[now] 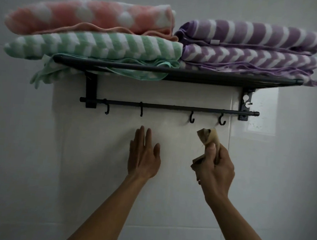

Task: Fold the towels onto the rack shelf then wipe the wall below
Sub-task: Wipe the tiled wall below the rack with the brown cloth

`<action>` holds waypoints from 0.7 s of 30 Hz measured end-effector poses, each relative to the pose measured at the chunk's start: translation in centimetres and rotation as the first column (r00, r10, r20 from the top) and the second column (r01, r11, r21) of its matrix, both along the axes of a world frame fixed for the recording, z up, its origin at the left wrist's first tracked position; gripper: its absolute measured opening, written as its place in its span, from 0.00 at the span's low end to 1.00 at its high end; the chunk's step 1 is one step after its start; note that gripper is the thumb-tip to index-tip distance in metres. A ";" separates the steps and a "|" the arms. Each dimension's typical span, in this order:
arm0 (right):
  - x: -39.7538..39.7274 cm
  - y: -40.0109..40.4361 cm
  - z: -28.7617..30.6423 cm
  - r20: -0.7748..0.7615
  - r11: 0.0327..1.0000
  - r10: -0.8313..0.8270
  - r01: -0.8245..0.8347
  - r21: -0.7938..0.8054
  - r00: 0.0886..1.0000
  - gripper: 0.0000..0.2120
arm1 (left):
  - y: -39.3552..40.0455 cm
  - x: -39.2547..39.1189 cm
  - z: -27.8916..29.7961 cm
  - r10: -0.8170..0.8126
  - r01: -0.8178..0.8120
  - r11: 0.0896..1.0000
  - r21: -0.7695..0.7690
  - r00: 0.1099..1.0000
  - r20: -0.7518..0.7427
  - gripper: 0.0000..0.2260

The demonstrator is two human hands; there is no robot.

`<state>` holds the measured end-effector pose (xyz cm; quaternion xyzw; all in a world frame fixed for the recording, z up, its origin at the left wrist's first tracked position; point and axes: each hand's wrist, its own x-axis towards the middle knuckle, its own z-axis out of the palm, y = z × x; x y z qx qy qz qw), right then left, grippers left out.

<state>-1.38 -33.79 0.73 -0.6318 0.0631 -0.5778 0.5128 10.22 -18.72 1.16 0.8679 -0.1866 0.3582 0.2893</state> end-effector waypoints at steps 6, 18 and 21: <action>1.0 -1.4 0.7 -0.010 0.995 0.030 -0.029 0.098 1.000 0.17 | -1.4 5.2 -1.0 0.153 -0.187 0.977 0.104 0.950 0.271 0.30; 2.2 -2.9 5.1 0.198 0.989 -0.124 0.104 0.109 0.972 0.14 | -2.0 8.0 -2.3 0.229 -0.287 0.956 0.051 0.847 0.481 0.34; 2.4 -5.4 7.2 0.282 0.942 -0.300 0.330 -0.064 0.911 0.17 | -2.1 8.1 -2.3 0.221 -0.275 0.960 0.047 0.854 0.471 0.34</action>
